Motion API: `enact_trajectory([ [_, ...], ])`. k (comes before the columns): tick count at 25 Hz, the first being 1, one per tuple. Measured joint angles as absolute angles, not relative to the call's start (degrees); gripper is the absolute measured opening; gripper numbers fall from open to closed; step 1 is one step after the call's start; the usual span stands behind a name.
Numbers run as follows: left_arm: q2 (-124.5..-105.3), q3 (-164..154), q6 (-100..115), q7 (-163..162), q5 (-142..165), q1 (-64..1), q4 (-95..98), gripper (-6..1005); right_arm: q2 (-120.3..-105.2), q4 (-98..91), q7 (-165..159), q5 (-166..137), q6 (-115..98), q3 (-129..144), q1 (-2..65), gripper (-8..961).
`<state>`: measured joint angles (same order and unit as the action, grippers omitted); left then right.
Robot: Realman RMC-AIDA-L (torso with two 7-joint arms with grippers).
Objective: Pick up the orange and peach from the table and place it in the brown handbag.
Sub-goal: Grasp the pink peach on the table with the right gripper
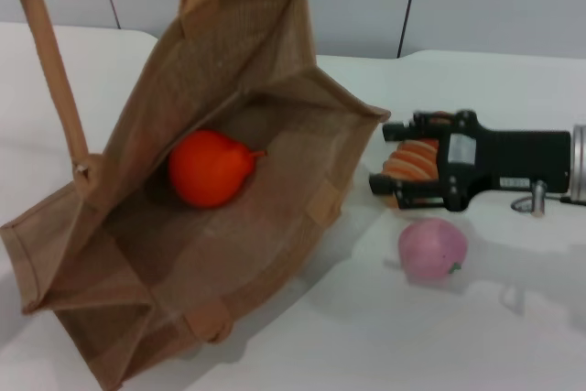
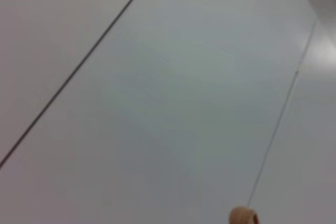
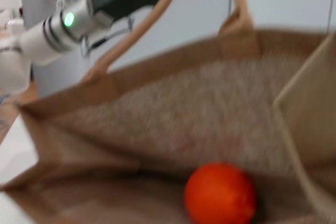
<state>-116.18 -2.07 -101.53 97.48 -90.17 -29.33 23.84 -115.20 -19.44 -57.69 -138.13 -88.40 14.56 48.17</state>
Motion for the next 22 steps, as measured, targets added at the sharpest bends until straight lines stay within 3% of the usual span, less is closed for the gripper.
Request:
enact_trajectory([
  [22,-116.28,1.05,-97.18,99.58,-89.84,-28.07,23.73,120,-114.07,-20.09,-70.23,-145.61,-80.81,21.97,45.38,748],
])
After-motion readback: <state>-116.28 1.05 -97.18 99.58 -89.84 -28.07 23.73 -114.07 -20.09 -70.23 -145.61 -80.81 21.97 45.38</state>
